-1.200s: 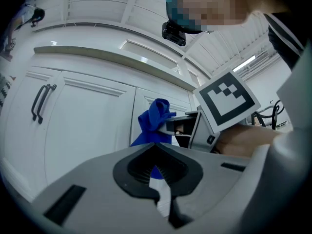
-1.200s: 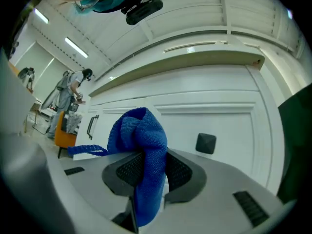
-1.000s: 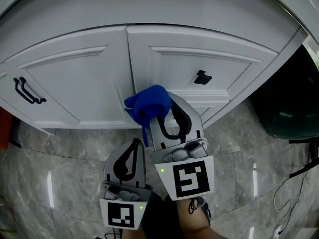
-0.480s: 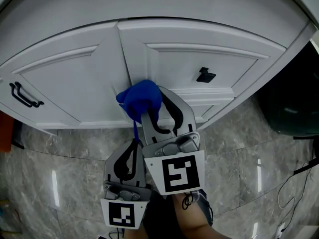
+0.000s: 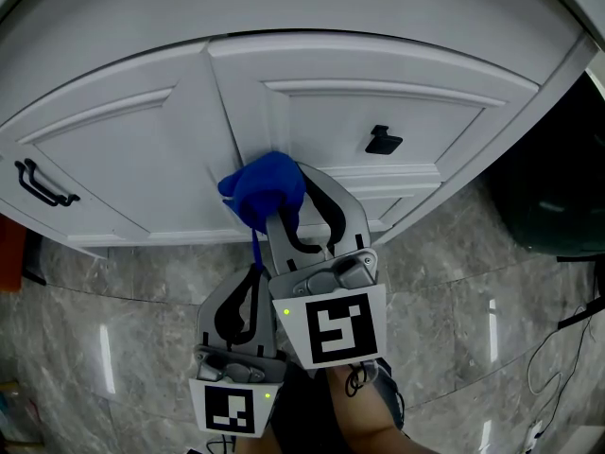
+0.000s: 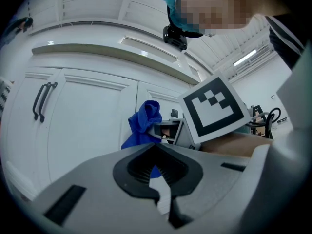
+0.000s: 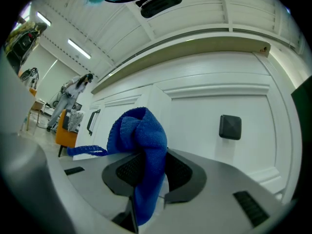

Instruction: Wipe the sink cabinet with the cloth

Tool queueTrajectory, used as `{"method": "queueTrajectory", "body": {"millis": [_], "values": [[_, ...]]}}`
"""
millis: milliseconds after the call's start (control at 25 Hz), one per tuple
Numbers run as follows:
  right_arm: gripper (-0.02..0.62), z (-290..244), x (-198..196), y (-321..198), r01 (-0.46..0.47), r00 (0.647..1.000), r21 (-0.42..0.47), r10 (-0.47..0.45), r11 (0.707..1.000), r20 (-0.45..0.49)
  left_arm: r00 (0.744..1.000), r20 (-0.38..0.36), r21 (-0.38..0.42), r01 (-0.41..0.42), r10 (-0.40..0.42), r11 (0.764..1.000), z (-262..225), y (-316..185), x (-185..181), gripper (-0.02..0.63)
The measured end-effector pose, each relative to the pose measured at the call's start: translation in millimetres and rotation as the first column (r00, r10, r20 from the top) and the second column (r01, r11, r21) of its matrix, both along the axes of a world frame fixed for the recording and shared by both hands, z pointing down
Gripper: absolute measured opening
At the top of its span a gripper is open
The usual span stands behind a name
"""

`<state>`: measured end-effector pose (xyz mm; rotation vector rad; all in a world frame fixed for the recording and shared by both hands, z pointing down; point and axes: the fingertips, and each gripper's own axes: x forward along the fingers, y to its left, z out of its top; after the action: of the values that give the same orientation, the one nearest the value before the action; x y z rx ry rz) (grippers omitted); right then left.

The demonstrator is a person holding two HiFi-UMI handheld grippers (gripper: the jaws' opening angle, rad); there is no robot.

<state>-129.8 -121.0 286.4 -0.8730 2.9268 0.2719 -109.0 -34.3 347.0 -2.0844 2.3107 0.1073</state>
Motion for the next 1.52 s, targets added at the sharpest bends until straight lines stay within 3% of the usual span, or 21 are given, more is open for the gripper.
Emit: {"method": "queueTrajectory", "body": {"millis": [280,560,1520], "values": [[0.117,5.3,20.7,-18.0,-0.068,0.998,-0.058,0.069,0.996,0.013,1.0,0.0,-0.005,-0.015,0.015,1.0,0.5,0.9,4.1,0.0],[0.117,2.4,28.9,-23.7,-0.101,0.995,-0.019,0.101,0.995,0.007,1.0,-0.001,-0.002,-0.032,0.032,1.0,-0.5,-1.5,9.8,0.0],[0.117,2.8,64.7,-44.6,-0.186,0.982,-0.02,0.186,0.982,0.014,0.998,-0.005,-0.002,-0.058,0.058,0.998,1.7,-12.8,24.5,0.0]]}}
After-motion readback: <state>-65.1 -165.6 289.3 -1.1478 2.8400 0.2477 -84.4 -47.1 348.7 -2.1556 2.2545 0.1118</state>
